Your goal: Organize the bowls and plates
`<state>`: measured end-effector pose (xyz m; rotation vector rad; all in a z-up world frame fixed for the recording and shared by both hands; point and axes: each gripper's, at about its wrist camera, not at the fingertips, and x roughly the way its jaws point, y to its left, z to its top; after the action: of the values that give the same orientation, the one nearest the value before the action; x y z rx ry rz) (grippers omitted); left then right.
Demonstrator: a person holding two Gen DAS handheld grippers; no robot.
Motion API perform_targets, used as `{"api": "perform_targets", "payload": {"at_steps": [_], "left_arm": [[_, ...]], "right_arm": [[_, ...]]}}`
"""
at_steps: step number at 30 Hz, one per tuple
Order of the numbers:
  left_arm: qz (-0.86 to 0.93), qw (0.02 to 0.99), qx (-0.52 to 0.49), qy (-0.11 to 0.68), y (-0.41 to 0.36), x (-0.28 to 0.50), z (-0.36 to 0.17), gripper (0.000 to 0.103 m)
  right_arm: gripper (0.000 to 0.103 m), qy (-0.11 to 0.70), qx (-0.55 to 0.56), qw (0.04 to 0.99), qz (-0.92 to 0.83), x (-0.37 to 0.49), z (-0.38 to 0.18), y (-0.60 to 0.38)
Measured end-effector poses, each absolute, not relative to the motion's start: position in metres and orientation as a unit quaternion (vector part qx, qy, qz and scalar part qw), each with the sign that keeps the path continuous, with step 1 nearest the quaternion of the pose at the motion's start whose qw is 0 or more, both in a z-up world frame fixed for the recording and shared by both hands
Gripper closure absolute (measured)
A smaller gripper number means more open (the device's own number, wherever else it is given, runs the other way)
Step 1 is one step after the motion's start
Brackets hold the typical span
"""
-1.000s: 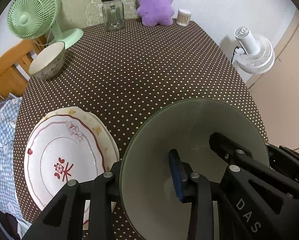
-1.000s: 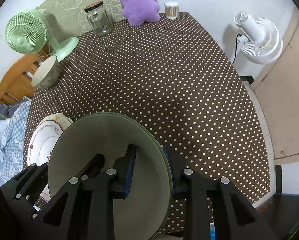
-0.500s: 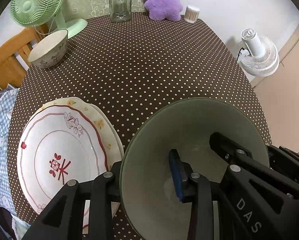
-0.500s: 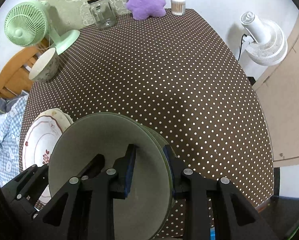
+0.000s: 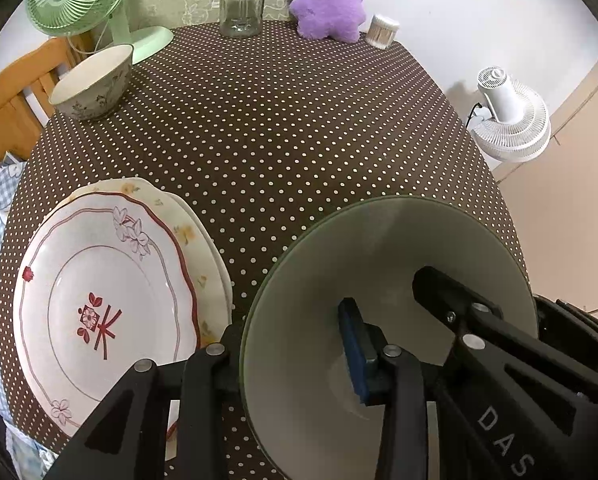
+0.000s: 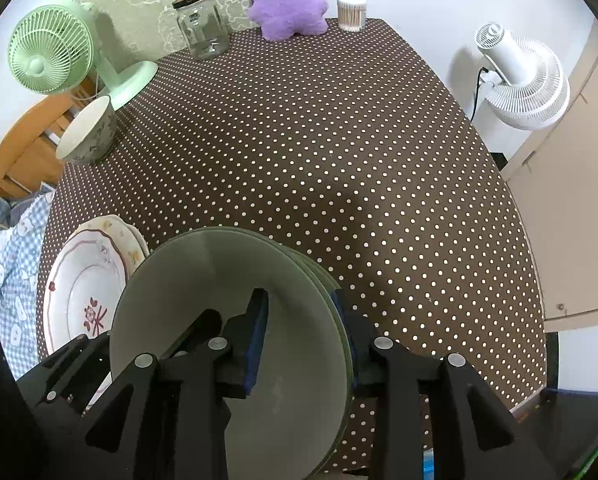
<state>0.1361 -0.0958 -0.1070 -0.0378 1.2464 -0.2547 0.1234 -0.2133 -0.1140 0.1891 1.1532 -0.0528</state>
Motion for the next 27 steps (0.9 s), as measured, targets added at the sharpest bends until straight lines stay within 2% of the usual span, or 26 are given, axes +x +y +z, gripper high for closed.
{"api": "perform_targets", "payload": {"at_steps": [9, 14, 22, 24, 27], "left_arm": [[-0.118, 0.804, -0.017, 0.583, -0.095, 0.139, -0.110, 0.066], [-0.113, 0.808, -0.015, 0.578, -0.092, 0.140, -0.108, 0.075], [-0.110, 0.811, -0.003, 0.575, -0.099, 0.138, -0.109, 0.075], [-0.108, 0.812, 0.007, 0.573, -0.101, 0.137, -0.109, 0.075], [-0.107, 0.814, 0.015, 0.571, -0.106, 0.135, -0.109, 0.070]], "right_arm": [[0.065, 0.550, 0.073, 0.831, -0.032, 0.123, -0.113, -0.211], [0.065, 0.546, 0.028, 0.836, -0.050, 0.124, -0.110, -0.206], [0.069, 0.548, 0.033, 0.834, -0.053, 0.124, -0.116, -0.212], [0.075, 0.544, 0.031, 0.836, -0.063, 0.123, -0.117, -0.213], [0.078, 0.542, 0.044, 0.836, -0.070, 0.122, -0.119, -0.219]]}}
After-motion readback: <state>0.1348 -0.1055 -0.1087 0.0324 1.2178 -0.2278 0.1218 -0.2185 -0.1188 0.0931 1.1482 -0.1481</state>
